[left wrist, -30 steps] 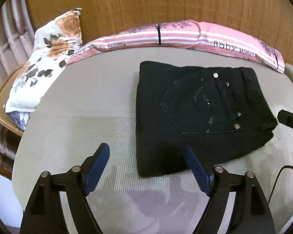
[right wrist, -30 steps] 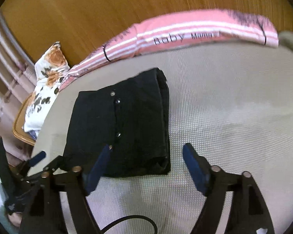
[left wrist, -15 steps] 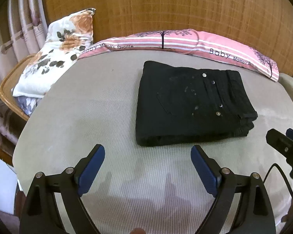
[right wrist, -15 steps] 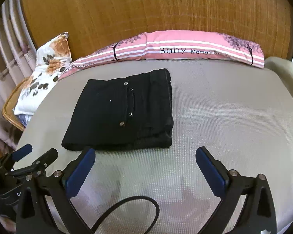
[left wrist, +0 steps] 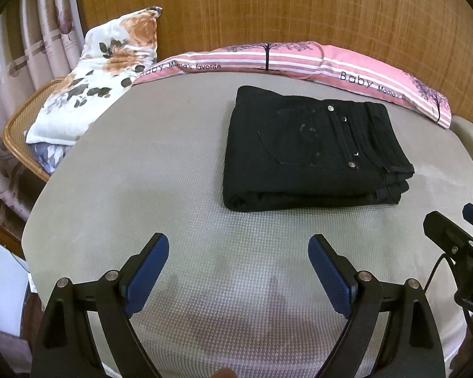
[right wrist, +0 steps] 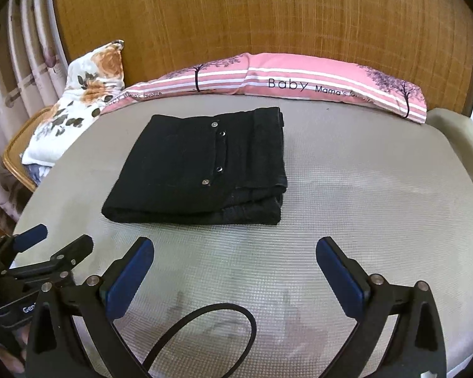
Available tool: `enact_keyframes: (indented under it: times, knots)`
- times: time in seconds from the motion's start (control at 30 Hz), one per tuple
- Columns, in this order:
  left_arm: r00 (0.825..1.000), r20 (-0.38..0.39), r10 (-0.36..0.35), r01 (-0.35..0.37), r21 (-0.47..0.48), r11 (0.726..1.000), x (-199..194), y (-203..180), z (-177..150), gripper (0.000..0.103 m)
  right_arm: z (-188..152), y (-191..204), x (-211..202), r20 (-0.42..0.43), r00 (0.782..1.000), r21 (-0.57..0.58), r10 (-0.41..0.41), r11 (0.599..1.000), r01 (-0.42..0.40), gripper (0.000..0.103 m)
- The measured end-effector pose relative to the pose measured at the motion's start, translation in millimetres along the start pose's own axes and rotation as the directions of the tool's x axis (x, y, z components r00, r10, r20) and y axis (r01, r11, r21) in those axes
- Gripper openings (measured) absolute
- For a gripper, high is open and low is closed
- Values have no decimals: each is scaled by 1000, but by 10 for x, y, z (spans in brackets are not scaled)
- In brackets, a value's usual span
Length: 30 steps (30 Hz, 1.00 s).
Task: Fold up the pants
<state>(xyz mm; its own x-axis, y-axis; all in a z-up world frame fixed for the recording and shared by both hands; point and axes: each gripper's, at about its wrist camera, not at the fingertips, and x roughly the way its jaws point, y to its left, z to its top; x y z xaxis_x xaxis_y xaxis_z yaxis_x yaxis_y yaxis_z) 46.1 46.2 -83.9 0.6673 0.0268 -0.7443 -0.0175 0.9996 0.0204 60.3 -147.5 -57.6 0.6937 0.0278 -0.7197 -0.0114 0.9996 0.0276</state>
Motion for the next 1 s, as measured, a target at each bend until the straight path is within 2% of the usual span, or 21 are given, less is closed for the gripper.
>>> enact_keyframes:
  times: [1.0]
  knots:
    - [999,-7,38,-37,31,999,40,-81,-78,90,-56,-10,62,-34,999,17,5,1000,-4,102]
